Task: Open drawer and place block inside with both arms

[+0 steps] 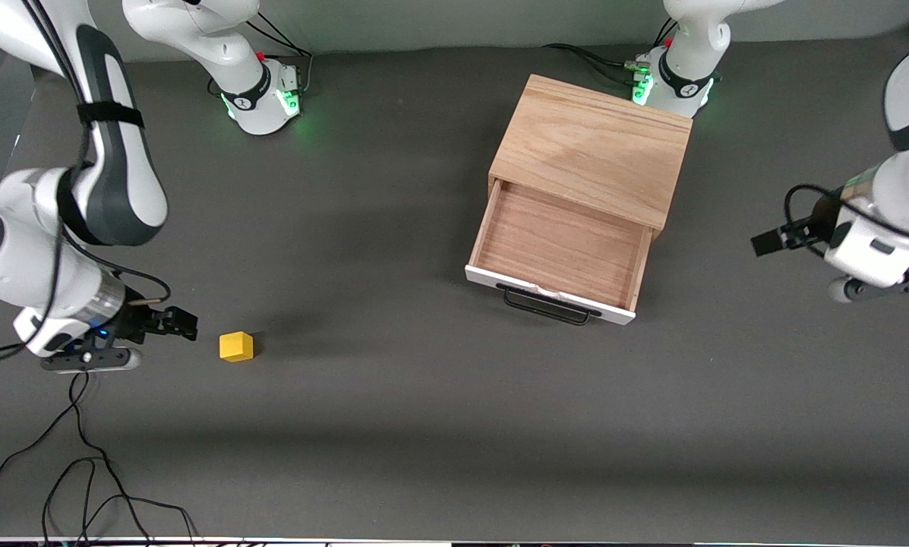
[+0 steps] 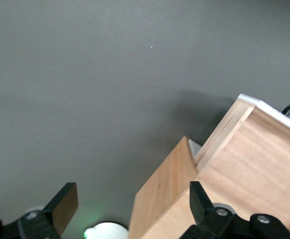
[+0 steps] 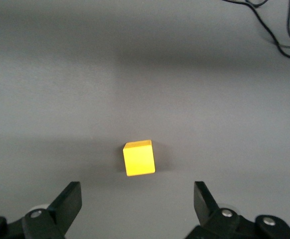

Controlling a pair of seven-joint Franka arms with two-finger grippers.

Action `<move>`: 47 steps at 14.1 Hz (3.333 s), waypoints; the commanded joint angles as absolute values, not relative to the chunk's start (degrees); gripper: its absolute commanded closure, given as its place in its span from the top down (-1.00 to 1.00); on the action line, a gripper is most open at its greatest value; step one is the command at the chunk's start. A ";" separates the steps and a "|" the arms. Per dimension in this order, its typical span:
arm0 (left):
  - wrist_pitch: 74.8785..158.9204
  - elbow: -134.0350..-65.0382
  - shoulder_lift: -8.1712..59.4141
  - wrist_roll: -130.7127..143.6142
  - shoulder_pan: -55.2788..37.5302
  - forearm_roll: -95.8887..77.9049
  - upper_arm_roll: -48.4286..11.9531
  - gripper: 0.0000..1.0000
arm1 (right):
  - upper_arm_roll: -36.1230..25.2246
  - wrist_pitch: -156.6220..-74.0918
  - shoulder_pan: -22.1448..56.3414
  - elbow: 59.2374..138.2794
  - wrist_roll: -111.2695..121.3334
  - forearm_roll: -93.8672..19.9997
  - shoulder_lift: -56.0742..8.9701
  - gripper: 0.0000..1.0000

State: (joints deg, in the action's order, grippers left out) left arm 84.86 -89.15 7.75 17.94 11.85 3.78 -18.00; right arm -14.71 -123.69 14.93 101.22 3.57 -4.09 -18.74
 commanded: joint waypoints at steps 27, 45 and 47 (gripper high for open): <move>94.75 -99.85 -2.20 -2.64 8.04 -0.97 -11.11 1.00 | -13.18 -151.00 16.35 113.12 11.25 -11.16 -33.05 0.29; 93.78 -95.63 0.00 -0.62 -2.37 -0.79 -1.68 1.00 | -12.31 -106.29 28.90 71.23 -28.44 -13.45 -34.09 -0.94; 93.78 -95.54 -0.09 -0.62 -3.86 -0.79 -0.09 1.00 | -11.78 -103.46 31.80 65.06 -34.60 -13.36 -35.68 -0.94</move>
